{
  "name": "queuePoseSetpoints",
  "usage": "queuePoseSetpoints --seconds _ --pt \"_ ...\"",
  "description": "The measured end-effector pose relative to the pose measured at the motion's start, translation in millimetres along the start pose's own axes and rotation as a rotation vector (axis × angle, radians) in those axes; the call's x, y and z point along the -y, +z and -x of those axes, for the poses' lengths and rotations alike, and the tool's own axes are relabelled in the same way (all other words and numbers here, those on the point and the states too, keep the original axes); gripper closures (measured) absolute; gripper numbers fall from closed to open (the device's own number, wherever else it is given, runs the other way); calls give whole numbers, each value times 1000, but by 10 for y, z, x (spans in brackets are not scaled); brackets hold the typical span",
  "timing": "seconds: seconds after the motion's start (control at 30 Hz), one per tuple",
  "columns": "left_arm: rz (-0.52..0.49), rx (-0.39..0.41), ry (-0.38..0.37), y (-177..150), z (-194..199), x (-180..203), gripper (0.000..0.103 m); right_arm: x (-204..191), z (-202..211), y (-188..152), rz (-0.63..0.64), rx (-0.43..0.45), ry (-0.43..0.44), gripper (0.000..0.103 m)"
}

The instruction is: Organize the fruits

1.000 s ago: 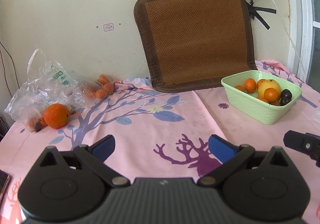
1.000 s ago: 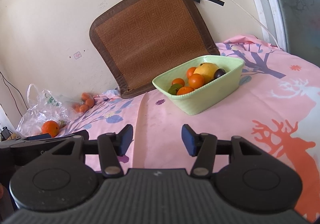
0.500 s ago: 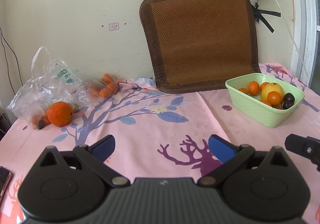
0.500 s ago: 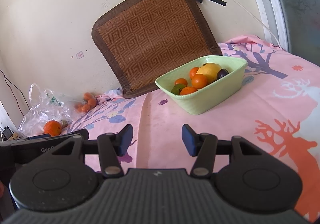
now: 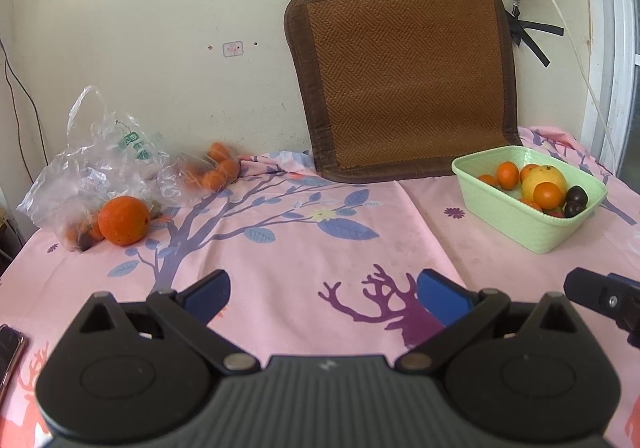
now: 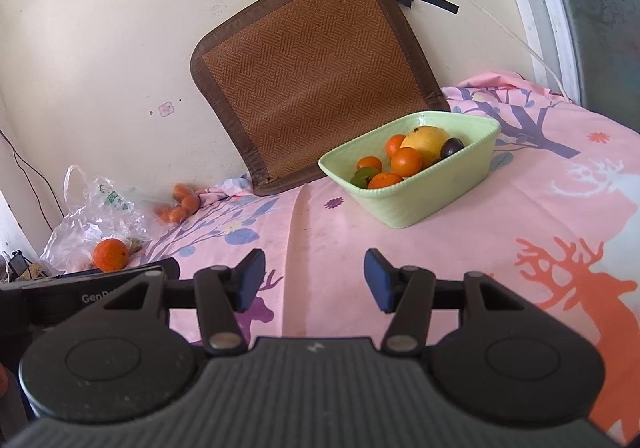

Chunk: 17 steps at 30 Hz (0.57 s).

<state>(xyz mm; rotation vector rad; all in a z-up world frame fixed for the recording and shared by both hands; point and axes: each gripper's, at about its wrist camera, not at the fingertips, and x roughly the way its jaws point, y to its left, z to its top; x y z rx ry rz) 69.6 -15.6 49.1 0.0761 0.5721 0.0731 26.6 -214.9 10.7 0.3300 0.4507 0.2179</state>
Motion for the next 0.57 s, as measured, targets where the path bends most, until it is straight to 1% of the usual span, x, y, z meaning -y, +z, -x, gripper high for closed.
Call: queuePoseSetpoints --seconds 0.33,0.43,0.57 --pt "3 -5 -10 -13 8 -8 0 -15 -5 -5 4 -1 1 45" --pt "-5 15 -23 -29 28 2 0 -23 -9 -14 9 -2 1 45" --pt "-10 20 -42 -26 43 15 0 -41 -4 -22 26 7 -3 45"
